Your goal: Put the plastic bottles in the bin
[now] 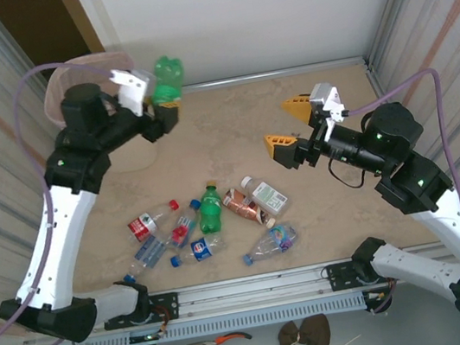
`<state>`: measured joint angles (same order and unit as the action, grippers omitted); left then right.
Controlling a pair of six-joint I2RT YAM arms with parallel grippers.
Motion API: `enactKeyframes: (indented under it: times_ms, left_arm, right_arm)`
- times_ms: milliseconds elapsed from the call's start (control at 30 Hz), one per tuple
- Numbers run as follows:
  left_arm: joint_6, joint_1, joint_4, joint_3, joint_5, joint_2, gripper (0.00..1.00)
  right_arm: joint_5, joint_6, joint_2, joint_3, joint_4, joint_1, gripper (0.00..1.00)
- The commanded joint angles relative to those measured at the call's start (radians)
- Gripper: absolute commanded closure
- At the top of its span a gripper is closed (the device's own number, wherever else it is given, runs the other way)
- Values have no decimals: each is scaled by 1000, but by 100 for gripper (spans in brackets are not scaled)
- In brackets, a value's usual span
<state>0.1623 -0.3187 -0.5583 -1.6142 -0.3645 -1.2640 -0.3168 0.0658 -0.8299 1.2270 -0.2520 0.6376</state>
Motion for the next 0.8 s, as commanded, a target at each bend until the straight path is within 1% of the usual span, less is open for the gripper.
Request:
enactKeyframes:
  times_ms: [0, 167, 300, 433, 567, 767]
  left_arm:
    - [29, 115, -106, -90, 61, -26, 48]
    - [49, 292, -135, -195, 26, -107, 48]
    - [42, 393, -124, -260, 42, -192, 48]
    - [43, 432, -91, -288, 85, -270, 48]
    - [48, 453, -69, -289, 160, -336, 48]
    - [20, 511, -64, -275, 199, -416, 48]
  right_arm:
    - [21, -18, -3, 0, -15, 5, 18]
    - [26, -13, -21, -3, -20, 5, 18]
    - [19, -8, -35, -5, -14, 5, 19]
    - [15, -4, -46, -9, -4, 5, 19]
    - [4, 4, -55, -14, 8, 5, 19]
    - [-5, 12, -61, -27, 18, 5, 19]
